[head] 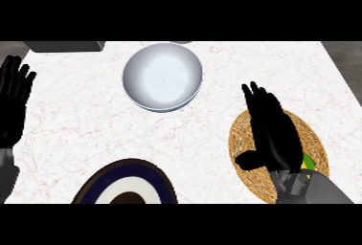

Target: Pick the croissant from the placemat and place it in the bowl

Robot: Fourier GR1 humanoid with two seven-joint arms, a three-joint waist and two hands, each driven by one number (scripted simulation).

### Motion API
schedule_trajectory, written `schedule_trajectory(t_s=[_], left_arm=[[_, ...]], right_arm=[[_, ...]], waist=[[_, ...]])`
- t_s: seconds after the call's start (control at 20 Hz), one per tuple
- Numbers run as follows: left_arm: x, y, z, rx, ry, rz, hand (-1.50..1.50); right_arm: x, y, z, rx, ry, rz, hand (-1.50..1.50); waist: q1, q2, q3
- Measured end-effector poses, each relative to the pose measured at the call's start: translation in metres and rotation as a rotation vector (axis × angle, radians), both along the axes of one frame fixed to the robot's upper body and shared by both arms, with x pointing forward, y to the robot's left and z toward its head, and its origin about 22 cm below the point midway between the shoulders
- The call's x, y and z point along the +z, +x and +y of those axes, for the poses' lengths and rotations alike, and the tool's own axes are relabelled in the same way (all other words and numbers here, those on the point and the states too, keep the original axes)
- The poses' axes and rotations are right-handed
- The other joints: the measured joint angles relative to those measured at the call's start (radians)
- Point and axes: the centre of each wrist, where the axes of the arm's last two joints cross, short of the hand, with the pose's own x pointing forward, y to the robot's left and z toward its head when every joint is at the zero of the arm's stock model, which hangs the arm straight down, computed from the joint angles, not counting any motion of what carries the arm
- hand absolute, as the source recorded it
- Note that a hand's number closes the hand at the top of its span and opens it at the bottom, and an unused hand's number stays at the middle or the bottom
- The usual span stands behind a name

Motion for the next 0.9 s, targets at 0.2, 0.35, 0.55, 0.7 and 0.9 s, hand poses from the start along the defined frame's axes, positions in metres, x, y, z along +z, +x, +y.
schedule_trajectory(t_s=[0.2, 0.35, 0.55, 0.7, 0.9], left_arm=[[-0.002, 0.001, 0.000, -0.002, -0.004, 0.001, 0.00], [-0.005, 0.001, -0.001, -0.003, -0.005, 0.002, 0.00], [-0.007, 0.003, -0.002, -0.011, -0.009, -0.006, 0.00], [-0.008, 0.004, -0.003, -0.019, -0.009, -0.005, 0.00], [-0.006, 0.004, -0.004, -0.022, -0.012, -0.010, 0.00]], right_arm=[[0.024, -0.007, 0.008, -0.005, -0.076, 0.159, -1.50], [0.030, -0.013, 0.003, 0.020, -0.117, 0.252, -1.50], [0.040, -0.013, -0.002, 0.027, -0.109, 0.315, -1.50], [0.044, -0.013, -0.008, 0.021, -0.116, 0.342, -1.50], [0.041, -0.009, -0.015, 0.008, -0.133, 0.382, -1.50]], waist=[[0.007, 0.004, 0.001], [0.008, 0.007, 0.001], [0.015, 0.010, 0.003], [0.018, 0.012, 0.003], [0.025, 0.013, 0.005]])
